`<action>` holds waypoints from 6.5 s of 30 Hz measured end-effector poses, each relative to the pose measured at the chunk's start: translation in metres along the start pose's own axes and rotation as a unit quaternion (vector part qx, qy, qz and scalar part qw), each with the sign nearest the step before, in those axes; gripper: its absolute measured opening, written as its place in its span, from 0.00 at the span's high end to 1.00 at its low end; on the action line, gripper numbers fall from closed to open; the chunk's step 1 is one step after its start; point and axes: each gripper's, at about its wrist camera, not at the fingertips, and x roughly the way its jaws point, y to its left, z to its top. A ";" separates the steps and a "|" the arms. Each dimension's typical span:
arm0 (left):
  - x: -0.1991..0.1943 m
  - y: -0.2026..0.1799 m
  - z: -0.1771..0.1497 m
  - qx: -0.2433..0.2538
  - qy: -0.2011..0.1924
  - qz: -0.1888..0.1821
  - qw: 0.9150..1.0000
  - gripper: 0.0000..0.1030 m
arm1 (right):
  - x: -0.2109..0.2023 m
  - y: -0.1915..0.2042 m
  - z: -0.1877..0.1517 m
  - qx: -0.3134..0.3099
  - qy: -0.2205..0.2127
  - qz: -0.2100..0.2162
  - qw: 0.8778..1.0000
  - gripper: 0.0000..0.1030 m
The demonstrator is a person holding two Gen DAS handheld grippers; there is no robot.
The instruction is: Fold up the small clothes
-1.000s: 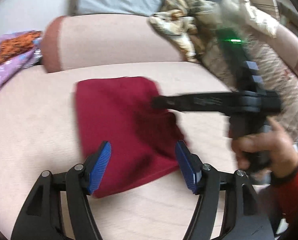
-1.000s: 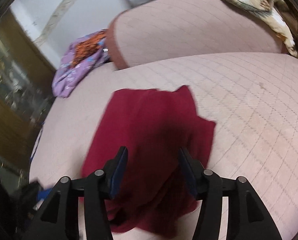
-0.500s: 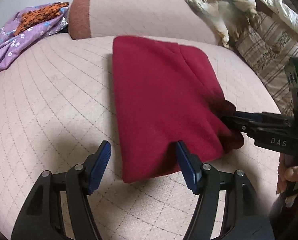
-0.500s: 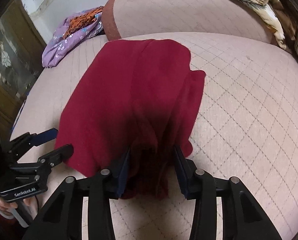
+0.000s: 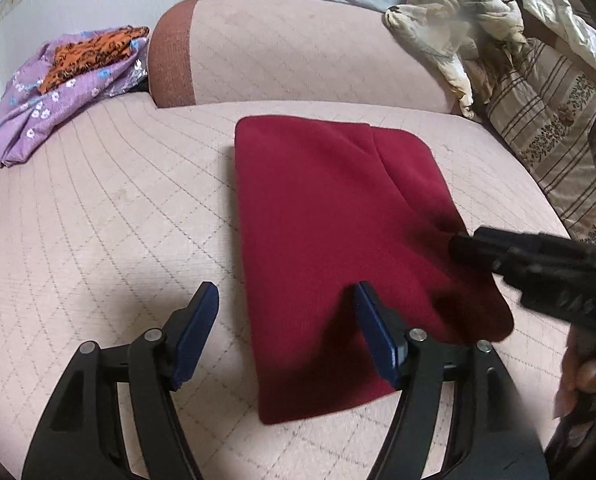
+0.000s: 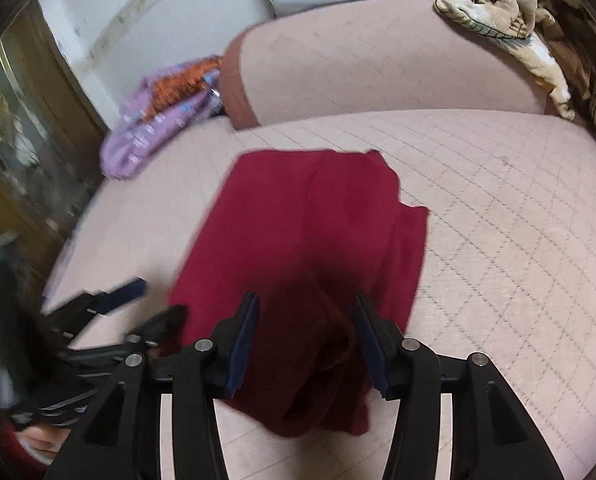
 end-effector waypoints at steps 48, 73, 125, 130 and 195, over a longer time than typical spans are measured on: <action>0.001 0.043 0.011 -0.079 0.039 -0.170 0.982 0.61 | 0.026 -0.027 -0.017 0.068 -0.047 0.110 0.991 0.52; -0.082 0.069 -0.089 -0.061 0.008 -0.014 0.998 0.38 | -0.054 0.070 -0.081 0.000 -0.014 0.117 0.993 0.56; -0.147 0.078 -0.107 -0.068 -0.082 0.090 0.990 0.16 | -0.095 0.122 -0.141 -0.058 -0.065 -0.018 0.996 0.17; -0.151 0.078 -0.106 -0.067 -0.087 0.091 0.990 0.16 | -0.098 0.126 -0.144 -0.057 -0.070 -0.020 0.996 0.16; -0.131 0.077 -0.105 -0.060 -0.071 0.108 0.990 0.16 | -0.065 0.119 -0.145 -0.034 -0.031 -0.036 0.998 0.16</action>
